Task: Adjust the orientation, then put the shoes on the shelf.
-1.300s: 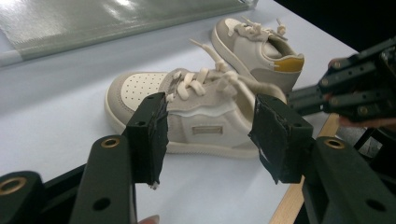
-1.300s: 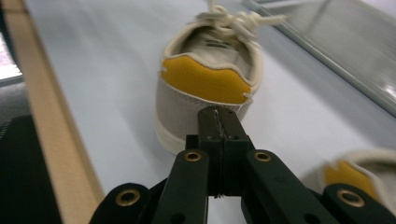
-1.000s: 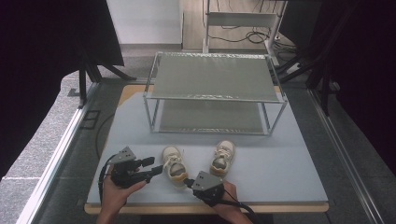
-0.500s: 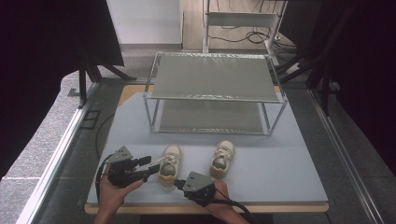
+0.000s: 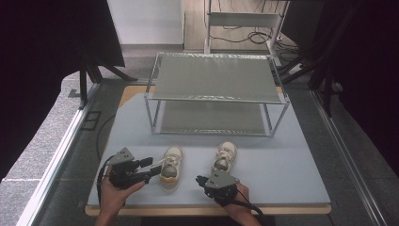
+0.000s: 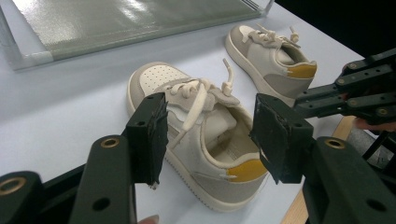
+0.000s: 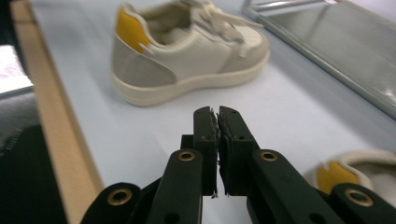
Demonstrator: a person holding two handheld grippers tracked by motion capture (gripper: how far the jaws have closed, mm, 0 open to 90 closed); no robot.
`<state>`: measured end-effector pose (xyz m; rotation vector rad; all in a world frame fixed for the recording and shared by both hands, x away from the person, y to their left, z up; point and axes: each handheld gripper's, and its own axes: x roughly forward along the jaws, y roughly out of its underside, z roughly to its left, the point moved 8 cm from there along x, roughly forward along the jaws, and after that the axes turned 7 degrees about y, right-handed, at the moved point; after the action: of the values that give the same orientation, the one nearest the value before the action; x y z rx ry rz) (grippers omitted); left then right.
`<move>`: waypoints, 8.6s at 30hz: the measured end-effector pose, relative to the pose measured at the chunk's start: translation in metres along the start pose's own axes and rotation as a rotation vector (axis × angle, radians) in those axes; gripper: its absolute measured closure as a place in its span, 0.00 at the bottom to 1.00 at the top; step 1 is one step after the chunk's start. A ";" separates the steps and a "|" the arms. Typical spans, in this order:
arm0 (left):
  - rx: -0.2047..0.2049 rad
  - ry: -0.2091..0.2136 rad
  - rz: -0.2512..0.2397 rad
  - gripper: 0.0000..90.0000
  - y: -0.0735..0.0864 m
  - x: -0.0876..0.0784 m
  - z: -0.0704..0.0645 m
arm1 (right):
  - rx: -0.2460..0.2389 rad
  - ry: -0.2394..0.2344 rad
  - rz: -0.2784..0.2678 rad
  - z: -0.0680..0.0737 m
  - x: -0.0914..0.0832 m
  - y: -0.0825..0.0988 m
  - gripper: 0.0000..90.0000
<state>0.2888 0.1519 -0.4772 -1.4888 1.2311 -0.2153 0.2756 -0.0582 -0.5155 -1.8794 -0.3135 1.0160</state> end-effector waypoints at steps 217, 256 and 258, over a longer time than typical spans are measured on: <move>0.642 0.239 0.654 0.82 -0.094 0.216 0.018 | -0.204 -0.299 0.312 -0.171 0.078 -0.018 0.79; 0.416 -0.072 0.241 0.71 -0.096 0.133 0.027 | -0.065 0.034 0.066 -0.183 0.006 -0.023 0.61; 0.353 -0.112 0.228 0.76 -0.093 0.132 0.038 | -0.060 0.071 0.092 -0.187 0.007 -0.015 0.67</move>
<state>0.4249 0.0571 -0.4781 -1.0350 1.1918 -0.1825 0.4242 -0.1615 -0.4675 -1.9944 -0.2194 1.0076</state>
